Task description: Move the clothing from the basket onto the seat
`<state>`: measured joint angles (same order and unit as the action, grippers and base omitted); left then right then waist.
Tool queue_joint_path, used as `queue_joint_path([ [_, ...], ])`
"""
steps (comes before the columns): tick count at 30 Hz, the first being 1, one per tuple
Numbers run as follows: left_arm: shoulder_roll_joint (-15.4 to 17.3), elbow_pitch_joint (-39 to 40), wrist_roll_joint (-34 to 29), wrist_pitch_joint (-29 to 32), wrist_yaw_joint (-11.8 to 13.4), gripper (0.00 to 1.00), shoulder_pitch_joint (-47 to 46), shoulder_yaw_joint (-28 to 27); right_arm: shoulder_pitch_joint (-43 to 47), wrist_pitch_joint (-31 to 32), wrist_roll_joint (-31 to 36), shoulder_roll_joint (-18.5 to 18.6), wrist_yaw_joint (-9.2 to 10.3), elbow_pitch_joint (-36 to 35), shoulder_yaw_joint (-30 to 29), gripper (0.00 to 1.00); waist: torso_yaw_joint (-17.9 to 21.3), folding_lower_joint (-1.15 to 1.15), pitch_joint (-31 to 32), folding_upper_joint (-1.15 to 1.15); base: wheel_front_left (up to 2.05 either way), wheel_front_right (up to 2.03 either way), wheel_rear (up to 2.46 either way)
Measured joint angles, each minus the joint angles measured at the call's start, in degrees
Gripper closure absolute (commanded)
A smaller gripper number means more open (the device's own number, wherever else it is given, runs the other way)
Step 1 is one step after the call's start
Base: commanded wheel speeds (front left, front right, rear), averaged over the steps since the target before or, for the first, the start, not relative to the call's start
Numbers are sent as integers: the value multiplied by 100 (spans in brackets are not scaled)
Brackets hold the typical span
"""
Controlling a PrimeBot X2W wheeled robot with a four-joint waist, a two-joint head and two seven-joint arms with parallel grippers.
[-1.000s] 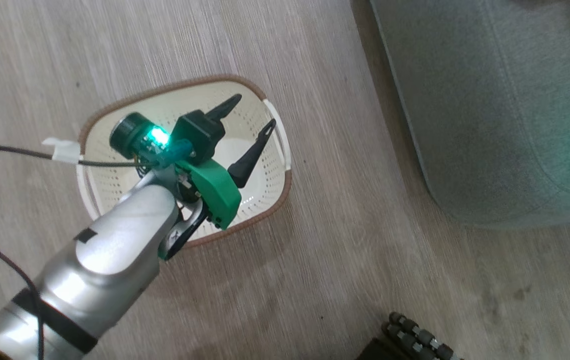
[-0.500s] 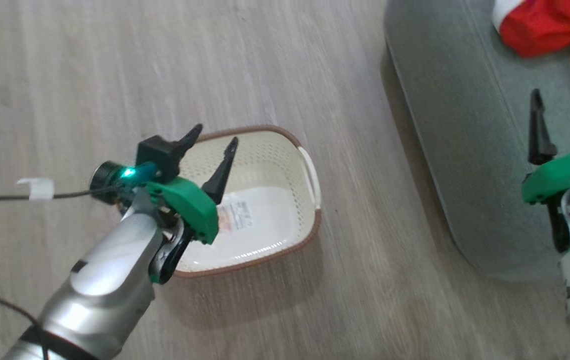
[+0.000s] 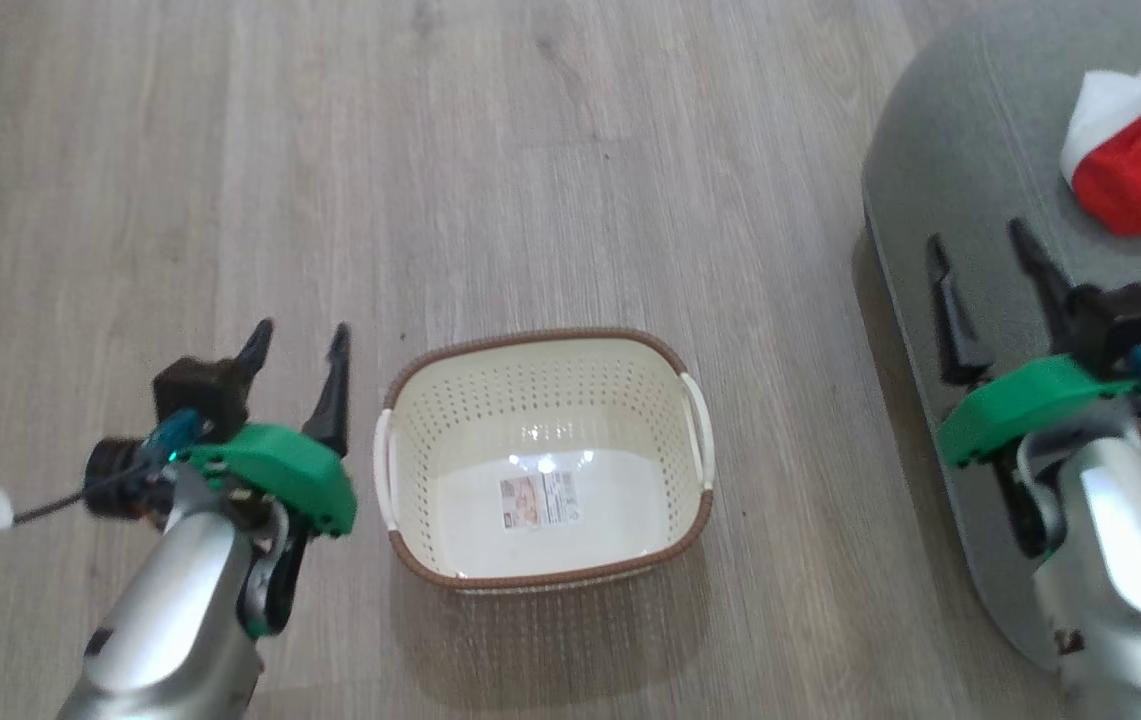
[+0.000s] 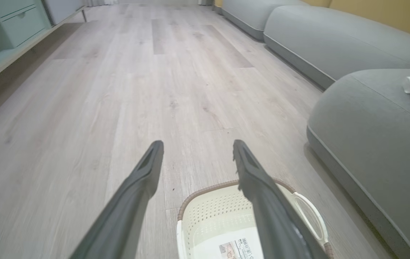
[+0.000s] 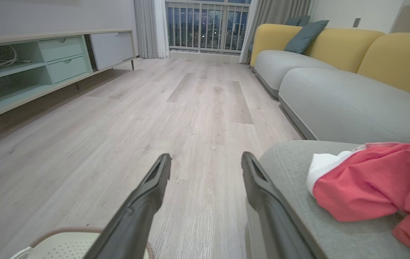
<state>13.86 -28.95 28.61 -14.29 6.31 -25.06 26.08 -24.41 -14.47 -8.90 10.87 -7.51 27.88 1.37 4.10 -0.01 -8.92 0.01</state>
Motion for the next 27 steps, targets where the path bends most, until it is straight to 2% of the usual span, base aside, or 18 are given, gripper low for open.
queue_joint_path([
  [5,-134,225,-424,0,51,0,585,-872,226,1,-35,-154,0,35,288,0,-161,0,313,0,0,0,0],
  [12,-308,582,-1000,0,52,0,1402,-1697,539,1,-109,-301,0,32,408,0,-213,0,647,0,0,0,0],
  [20,-575,1051,-1521,0,34,0,2013,-2270,771,1,-123,-348,0,34,292,0,-289,0,725,0,0,0,0],
  [27,-768,1169,-1767,0,-131,0,2298,-2602,907,1,-41,-464,0,107,219,0,-310,0,781,0,0,0,0],
])
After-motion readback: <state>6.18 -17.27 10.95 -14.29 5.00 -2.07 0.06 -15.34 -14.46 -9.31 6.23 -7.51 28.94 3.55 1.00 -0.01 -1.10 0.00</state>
